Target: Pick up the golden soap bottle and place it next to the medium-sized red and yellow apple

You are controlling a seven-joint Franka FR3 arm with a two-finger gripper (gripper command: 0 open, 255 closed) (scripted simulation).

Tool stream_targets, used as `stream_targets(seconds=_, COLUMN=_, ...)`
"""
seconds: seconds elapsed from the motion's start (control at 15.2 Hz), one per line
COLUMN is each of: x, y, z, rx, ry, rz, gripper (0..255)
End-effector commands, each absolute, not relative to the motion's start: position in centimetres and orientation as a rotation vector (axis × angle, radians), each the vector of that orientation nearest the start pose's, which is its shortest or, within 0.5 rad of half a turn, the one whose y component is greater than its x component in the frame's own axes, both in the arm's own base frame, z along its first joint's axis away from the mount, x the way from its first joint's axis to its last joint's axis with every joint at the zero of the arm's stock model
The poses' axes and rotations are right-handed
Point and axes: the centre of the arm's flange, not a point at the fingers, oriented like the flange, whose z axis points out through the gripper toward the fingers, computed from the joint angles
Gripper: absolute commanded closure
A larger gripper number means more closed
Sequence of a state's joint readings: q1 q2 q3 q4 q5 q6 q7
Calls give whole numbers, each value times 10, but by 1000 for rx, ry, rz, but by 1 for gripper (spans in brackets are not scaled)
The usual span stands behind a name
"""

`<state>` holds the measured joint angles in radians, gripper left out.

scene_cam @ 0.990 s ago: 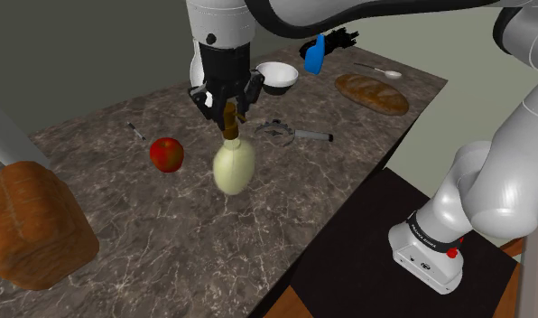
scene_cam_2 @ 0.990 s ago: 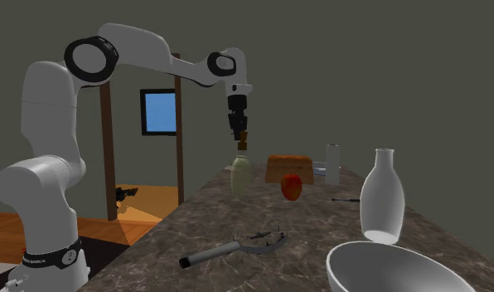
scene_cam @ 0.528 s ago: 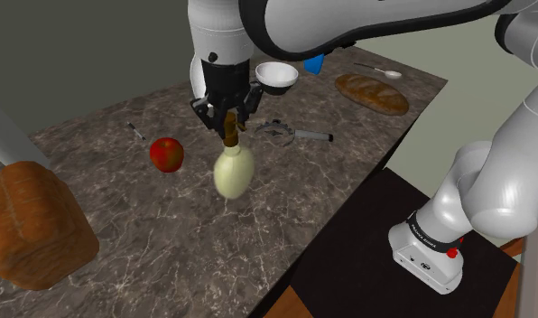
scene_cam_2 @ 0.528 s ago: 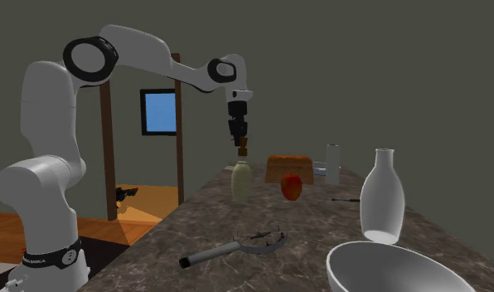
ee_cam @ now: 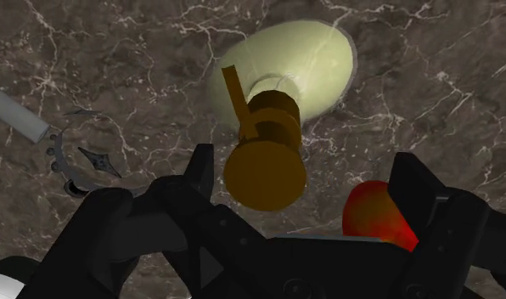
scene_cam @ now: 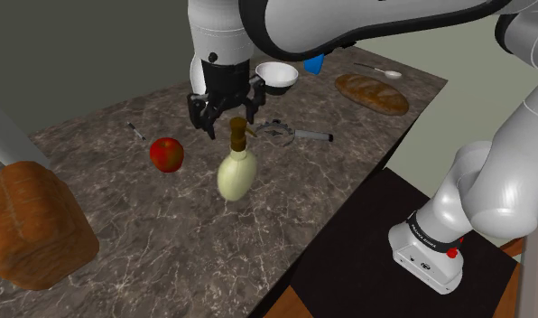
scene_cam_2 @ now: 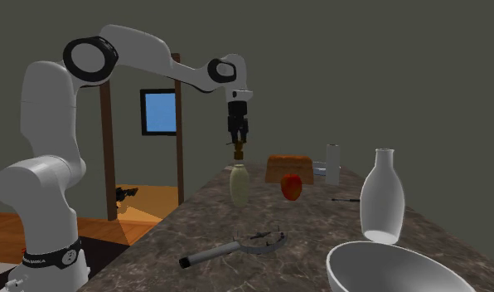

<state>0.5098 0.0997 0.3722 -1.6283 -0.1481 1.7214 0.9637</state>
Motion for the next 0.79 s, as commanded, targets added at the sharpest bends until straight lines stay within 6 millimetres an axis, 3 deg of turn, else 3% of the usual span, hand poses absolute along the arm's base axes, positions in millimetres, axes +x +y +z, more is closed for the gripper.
stream_targets(seconds=0.0, x=394, y=442, z=557, rx=-3203, ry=98, rz=-141, gripper=0)
stream_targets(seconds=0.07, x=393, y=442, z=557, rx=-3203, ry=98, rz=-141, gripper=0)
stream_targets(seconds=0.33, x=389, y=446, z=607, rx=-3203, ry=98, rz=-141, gripper=0)
stream_targets(seconds=0.73, x=389, y=446, z=607, rx=-3203, ry=98, rz=-141, gripper=0)
